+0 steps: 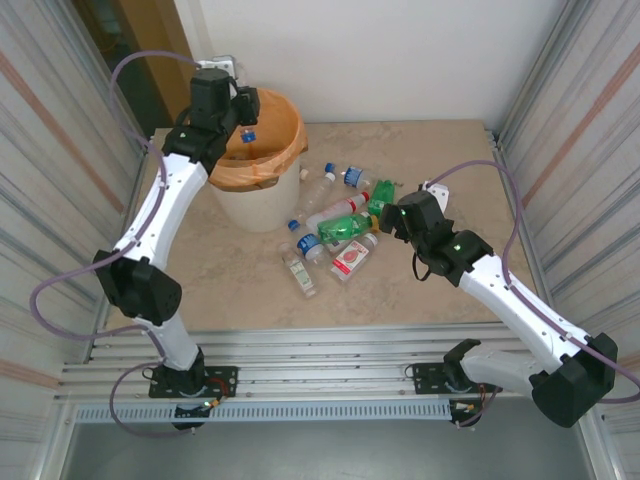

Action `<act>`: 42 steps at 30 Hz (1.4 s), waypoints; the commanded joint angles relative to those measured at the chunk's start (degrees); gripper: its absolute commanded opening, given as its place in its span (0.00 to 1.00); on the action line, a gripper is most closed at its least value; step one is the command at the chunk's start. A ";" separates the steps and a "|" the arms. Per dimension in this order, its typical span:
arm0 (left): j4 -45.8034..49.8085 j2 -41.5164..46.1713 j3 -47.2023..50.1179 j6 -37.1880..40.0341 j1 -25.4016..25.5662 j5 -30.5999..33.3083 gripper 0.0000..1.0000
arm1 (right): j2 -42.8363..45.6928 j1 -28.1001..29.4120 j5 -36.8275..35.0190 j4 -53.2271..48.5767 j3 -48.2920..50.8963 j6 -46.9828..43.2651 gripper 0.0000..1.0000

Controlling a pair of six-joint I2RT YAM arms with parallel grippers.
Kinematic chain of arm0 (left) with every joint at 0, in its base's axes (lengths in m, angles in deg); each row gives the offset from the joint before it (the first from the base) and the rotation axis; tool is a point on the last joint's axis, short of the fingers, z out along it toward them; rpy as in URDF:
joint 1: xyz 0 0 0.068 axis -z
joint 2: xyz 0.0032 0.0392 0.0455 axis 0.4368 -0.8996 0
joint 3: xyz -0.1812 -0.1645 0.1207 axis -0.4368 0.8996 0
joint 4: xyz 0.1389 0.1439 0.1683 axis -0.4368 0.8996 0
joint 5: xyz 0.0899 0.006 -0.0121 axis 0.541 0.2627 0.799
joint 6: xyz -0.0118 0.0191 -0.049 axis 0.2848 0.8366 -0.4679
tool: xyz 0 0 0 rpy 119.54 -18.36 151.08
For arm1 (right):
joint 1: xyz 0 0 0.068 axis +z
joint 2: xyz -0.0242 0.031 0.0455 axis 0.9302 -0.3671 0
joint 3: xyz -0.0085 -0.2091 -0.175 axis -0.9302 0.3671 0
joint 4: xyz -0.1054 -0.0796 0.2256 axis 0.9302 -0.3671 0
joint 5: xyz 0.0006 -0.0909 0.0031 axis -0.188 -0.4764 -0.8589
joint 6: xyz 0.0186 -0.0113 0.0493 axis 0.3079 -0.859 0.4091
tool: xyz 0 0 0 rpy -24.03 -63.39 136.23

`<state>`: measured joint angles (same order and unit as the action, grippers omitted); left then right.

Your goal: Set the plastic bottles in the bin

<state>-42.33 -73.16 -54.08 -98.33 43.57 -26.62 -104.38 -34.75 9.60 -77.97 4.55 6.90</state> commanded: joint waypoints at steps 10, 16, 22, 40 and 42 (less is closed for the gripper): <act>-0.26 -1.59 4.99 1.80 -0.60 4.93 0.29 | -0.54 -0.36 0.42 -1.11 -1.05 -0.82 0.98; -0.32 -2.07 7.28 0.58 -1.60 4.76 0.33 | -0.68 -0.32 0.68 -1.30 -1.12 -0.89 0.98; 0.25 -2.89 7.72 0.19 -1.85 4.66 0.47 | -0.88 -0.32 0.85 -1.34 -1.15 -0.81 0.98; 2.46 0.70 5.63 -2.60 -1.96 -0.33 0.75 | -0.87 -0.32 0.75 -1.57 -1.62 -1.43 0.98; 2.53 1.77 5.59 -3.27 -1.94 -1.11 0.76 | -0.92 -0.35 0.85 -1.51 -1.55 -1.43 0.98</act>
<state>-40.47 -75.32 -46.89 -99.99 41.98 -25.97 -105.04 -34.75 10.23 -78.28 4.53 6.66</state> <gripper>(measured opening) 0.756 0.979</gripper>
